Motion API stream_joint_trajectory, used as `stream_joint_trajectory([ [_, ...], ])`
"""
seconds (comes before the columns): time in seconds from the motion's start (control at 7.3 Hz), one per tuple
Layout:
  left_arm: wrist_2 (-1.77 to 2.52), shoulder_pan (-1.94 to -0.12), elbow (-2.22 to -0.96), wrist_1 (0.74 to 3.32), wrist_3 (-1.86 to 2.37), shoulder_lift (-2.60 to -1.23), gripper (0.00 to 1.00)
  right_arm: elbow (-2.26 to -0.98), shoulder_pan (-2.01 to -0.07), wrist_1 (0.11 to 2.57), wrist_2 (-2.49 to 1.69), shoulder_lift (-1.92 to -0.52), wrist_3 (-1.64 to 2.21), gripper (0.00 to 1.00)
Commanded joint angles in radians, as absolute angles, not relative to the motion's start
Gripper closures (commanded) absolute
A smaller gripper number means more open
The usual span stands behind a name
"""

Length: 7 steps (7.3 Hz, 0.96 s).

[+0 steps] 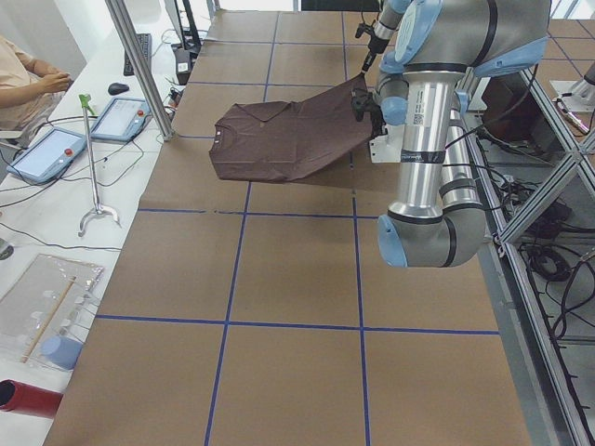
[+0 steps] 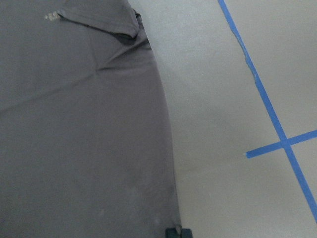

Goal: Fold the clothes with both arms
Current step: 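Lift the hem with both grippers and fold it toward the collar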

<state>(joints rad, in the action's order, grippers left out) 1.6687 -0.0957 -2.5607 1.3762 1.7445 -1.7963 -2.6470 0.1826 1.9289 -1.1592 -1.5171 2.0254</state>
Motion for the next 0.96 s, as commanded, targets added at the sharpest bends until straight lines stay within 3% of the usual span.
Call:
stream_joint_trajectory([
  [0.0, 1.706, -0.142, -2.587, 1.262, 1.726, -1.870, 1.00, -2.714, 0.145, 2.005, -1.184, -1.471, 2.016, 1.00],
  [0.27, 1.712, -0.348, -2.463, 1.262, 1.485, -1.954, 1.00, -2.616, -0.043, 2.006, -1.268, -1.342, 1.876, 1.00],
  [0.55, 1.765, -0.560, -2.293, 1.272, 1.268, -2.024, 1.00, -2.411, -0.350, 1.996, -1.442, -1.170, 1.687, 1.00],
  [0.82, 1.775, -0.665, -2.138, 1.380, 1.195, -2.051, 1.00, -2.288, -0.532, 1.982, -1.525, -1.106, 1.570, 1.00],
])
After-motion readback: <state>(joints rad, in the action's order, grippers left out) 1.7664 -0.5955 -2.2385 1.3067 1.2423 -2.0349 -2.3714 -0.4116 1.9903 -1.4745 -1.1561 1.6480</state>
